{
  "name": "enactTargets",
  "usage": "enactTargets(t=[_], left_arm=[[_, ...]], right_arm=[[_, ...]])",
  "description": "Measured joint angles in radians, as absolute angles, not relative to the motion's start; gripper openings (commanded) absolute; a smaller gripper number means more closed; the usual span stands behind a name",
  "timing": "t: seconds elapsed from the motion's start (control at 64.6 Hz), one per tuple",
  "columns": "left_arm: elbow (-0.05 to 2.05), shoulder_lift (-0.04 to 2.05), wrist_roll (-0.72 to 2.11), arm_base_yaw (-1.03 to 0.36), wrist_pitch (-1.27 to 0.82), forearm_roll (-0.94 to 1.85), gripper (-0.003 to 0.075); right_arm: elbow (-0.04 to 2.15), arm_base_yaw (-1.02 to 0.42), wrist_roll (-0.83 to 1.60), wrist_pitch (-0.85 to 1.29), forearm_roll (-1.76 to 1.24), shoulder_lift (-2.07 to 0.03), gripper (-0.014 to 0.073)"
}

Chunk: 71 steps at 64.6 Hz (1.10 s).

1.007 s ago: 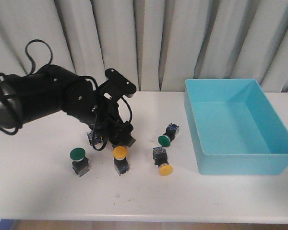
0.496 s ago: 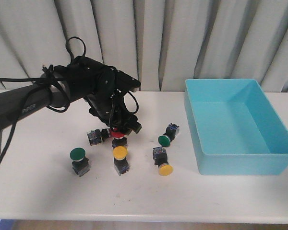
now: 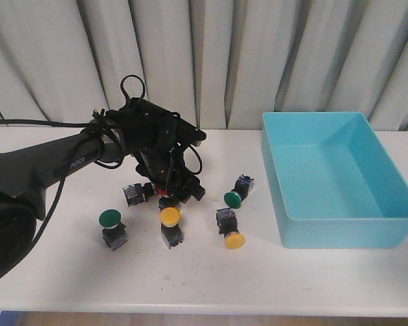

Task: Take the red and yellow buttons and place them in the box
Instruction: 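Close the left gripper on the red button and lift it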

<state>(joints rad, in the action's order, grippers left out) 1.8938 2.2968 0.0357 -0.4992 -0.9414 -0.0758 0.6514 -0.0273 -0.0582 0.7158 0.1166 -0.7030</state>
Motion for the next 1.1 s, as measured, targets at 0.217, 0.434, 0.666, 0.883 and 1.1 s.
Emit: enactTargets(t=[0.217, 0.434, 0.666, 0.883, 1.1], left_arm=[[1.894, 2.304, 0.035, -0.499, -0.94, -0.076, 0.0359], [1.894, 2.304, 0.032, -0.499, -0.941, -0.076, 0.0216], [1.894, 2.302, 0.031, -0.499, -0.941, -0.076, 0.016], [1.894, 2.234, 0.031, -0.499, -0.964, -0.076, 0.0161], [1.894, 2.061, 0.036, -0.499, -1.013, -0.103, 0.0161]], right_arm=[[0.651, -0.027, -0.058, 0.716, 0.117, -0.703, 0.0509], [0.651, -0.027, -0.058, 0.716, 0.117, -0.703, 0.0509], [0.651, -0.027, -0.058, 0.716, 0.117, -0.703, 0.0509], [0.651, -0.027, -0.058, 0.716, 0.117, -0.703, 0.0509], [0.651, -0.027, -0.058, 0.716, 0.117, -0.703, 0.0509]])
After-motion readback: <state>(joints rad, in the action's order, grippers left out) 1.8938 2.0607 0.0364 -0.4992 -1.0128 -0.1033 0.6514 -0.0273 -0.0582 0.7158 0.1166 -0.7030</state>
